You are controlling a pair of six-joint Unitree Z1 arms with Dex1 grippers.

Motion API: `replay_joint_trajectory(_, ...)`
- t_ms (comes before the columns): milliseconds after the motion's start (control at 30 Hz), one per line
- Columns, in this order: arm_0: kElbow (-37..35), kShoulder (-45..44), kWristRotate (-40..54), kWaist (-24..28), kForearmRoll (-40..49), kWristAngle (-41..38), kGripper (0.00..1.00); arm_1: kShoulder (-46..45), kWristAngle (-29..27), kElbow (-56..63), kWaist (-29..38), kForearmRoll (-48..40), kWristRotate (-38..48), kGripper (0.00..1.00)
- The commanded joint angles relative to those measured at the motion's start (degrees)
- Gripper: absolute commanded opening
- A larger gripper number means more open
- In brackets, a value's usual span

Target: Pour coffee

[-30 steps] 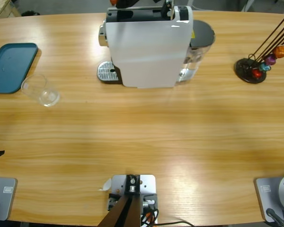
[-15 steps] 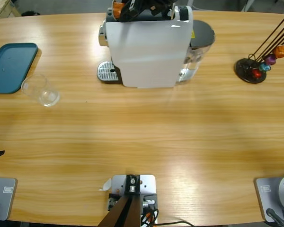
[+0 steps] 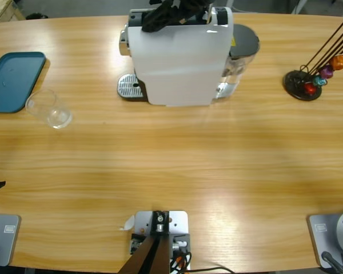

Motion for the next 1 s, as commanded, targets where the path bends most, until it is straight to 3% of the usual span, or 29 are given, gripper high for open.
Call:
replay_joint_trajectory(33, 1.5, -0.3, 0.3, -0.3, -0.9, 0.6, 0.969, -3.9, -0.2, 0.5, 7.5, 2.1, 5.3, 0.889)
replay_joint_trajectory(133, 1.5, -1.0, 0.1, -0.3, -0.9, 0.6, 0.968, -6.8, -0.8, 1.3, 14.7, 6.2, 15.5, 0.630)
replay_joint_trajectory(200, 1.6, -1.5, 0.1, -0.3, -0.9, 0.6, 0.968, -9.7, -5.3, 2.9, 16.4, 7.9, 23.5, 0.623)
replay_joint_trajectory(300, 1.6, -1.9, 0.2, -0.3, -0.9, 0.7, 0.968, -16.0, -18.1, 14.2, 16.8, -1.7, 41.3, 0.619)
replay_joint_trajectory(333, 1.6, -2.0, 0.2, -0.3, -0.9, 0.7, 0.968, -17.5, -23.3, 16.9, 16.8, -3.4, 47.9, 0.561)
replay_joint_trajectory(433, 1.5, -2.2, 0.1, -0.3, -0.9, 0.6, 0.968, -19.4, -35.7, 21.4, 16.8, -4.5, 65.5, 0.049)
replay_joint_trajectory(467, 1.4, -2.3, 0.1, -0.3, -0.9, 0.6, 0.968, -19.5, -37.7, 22.2, 16.2, -4.4, 69.4, 0.000)
replay_joint_trajectory(567, 1.4, -3.8, -0.7, -0.3, -0.9, 0.7, 0.968, -21.0, -42.6, 24.0, 15.1, -6.4, 77.0, 0.000)
replay_joint_trajectory(700, 1.4, -3.6, -0.9, -0.3, -0.9, 0.8, 0.968, -24.4, -50.0, 23.7, 14.9, -10.2, 77.6, 0.000)
replay_joint_trajectory(867, 1.4, -3.1, -0.9, -0.3, -1.0, 0.8, 0.968, -22.3, -50.2, 20.1, 8.2, -10.3, 77.8, 0.000)
replay_joint_trajectory(1000, 1.4, -3.2, -0.9, -0.3, -1.0, 0.8, 0.968, -18.4, -43.2, 16.9, 4.8, -16.5, 80.7, 0.000)
